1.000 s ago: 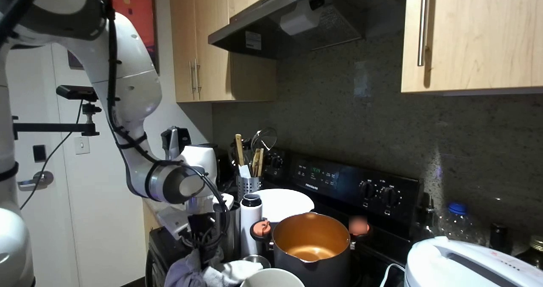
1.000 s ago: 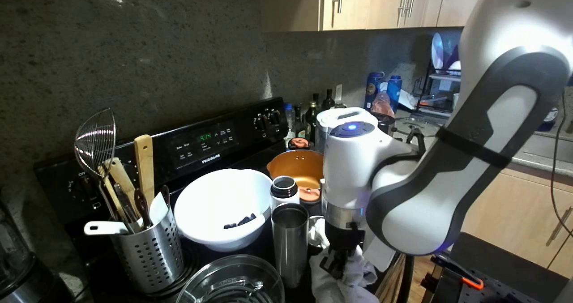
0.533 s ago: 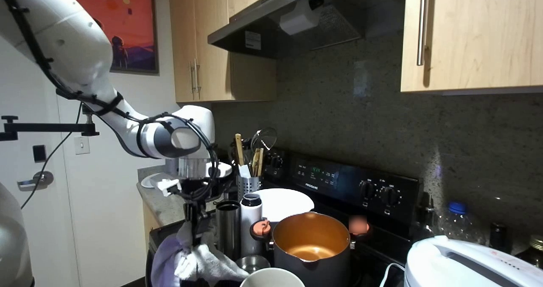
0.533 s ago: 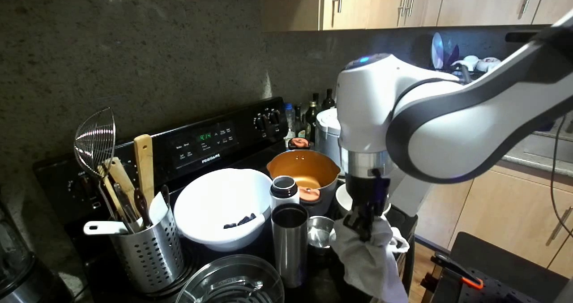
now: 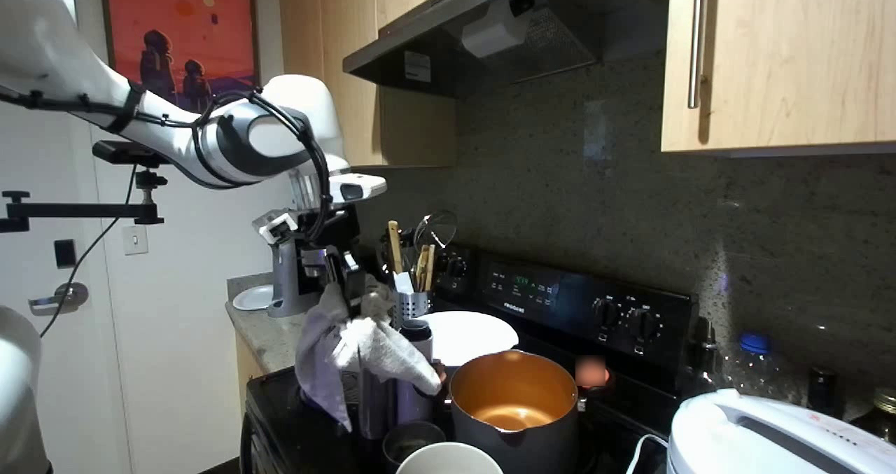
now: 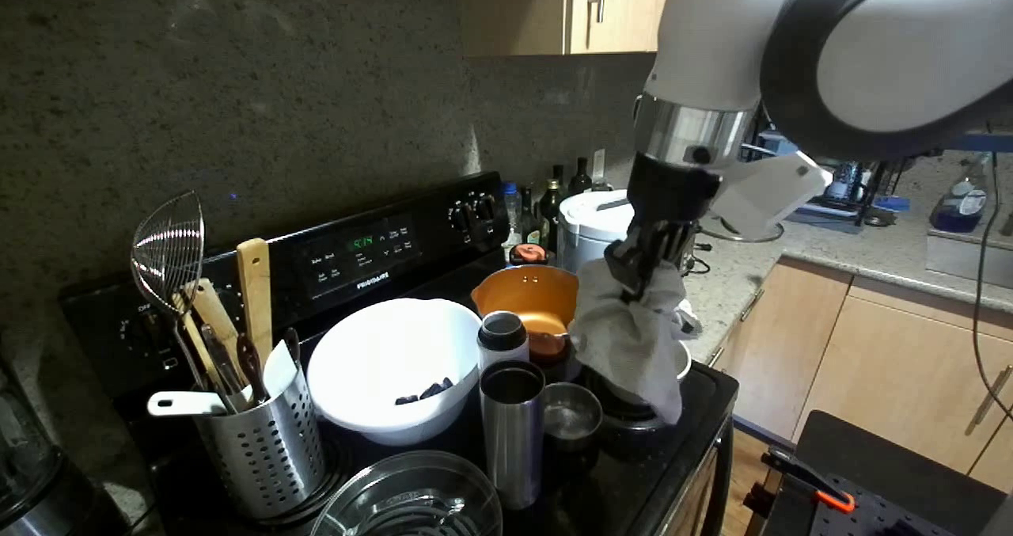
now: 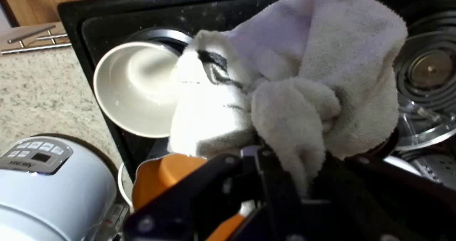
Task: Use the cloth to wipe the pot.
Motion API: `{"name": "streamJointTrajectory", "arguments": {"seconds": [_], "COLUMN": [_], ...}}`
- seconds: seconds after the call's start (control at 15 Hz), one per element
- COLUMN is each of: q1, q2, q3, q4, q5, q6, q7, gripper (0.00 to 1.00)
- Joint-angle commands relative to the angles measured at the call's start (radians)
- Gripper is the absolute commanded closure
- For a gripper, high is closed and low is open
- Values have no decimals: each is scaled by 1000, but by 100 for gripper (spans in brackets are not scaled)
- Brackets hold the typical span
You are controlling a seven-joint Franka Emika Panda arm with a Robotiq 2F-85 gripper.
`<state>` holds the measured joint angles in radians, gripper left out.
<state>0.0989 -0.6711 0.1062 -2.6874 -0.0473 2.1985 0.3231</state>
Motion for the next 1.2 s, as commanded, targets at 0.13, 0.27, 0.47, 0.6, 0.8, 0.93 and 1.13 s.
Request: {"name": "streamJointTrajectory", "arguments": {"seconds": [0.13,0.27,0.47,0.6,0.8,0.93,1.13], "q1": [-159,-220,-328,-414,-538,-613,-705], "q2": [-13,12,56,96,166,210,277], "q3": [61,93,157,211,294,350,438], "q4": [111,140,160,170,180,182,173], "q5": [-87,-148,-248,-317,-429,-511,-594], "q6": [78,163,324,424,532,571,622], "q7": [85,136,239,320,461,564,704], "gripper": [92,92,92,92,92,93,93]}}
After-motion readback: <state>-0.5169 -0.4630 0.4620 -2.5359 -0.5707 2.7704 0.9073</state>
